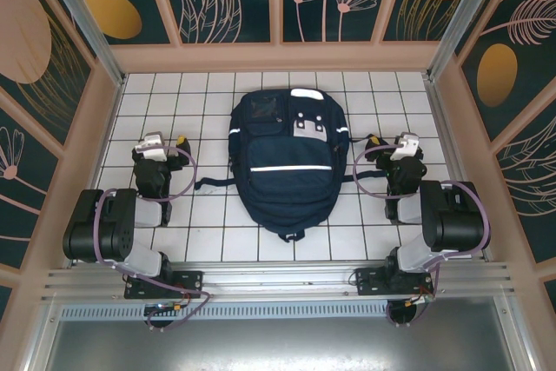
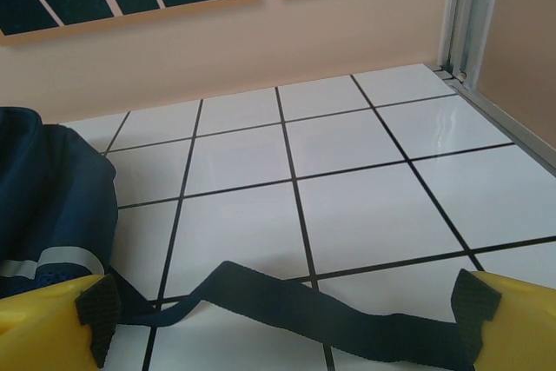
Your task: Pack the student bag
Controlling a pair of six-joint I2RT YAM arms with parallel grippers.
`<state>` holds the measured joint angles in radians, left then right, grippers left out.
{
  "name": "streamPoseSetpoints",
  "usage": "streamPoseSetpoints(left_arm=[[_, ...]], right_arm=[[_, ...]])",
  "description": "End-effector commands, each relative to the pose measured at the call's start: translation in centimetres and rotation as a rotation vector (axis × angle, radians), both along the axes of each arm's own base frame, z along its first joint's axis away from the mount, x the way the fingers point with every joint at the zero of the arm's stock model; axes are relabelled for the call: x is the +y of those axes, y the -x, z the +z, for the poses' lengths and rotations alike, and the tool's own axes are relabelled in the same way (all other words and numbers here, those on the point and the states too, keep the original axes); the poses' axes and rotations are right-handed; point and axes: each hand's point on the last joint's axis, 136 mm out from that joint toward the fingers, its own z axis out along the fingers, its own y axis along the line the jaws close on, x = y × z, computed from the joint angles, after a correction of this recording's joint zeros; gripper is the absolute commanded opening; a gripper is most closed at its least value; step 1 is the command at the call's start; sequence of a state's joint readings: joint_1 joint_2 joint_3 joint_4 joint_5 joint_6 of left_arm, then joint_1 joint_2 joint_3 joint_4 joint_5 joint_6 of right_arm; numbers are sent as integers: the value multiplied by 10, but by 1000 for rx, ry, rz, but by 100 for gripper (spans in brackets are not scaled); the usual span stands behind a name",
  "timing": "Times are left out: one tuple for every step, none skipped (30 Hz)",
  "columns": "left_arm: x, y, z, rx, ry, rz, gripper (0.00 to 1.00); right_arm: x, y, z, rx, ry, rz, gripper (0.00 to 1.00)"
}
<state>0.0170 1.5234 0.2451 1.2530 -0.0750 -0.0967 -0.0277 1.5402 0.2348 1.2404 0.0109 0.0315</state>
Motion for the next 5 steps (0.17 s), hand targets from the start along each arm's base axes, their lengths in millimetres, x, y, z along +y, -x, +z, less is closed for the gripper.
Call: streamPoseSetpoints(left_arm=[[-2, 0, 1, -4, -15, -17, 99], [-2, 0, 1, -1, -15, -18, 99], [-2, 0, 1, -5, -15, -17, 99], [-2, 1, 3, -9, -15, -17, 99], [-2, 1, 2, -9, -14, -18, 99]], right_arm=[[-1, 1, 1, -6, 16, -7, 99], [-1, 0, 2, -7, 16, -7, 99], [-1, 0, 1, -6, 16, -6, 99], [-1, 1, 1, -6, 16, -7, 99], [-1, 0, 1, -6, 16, -6, 99]])
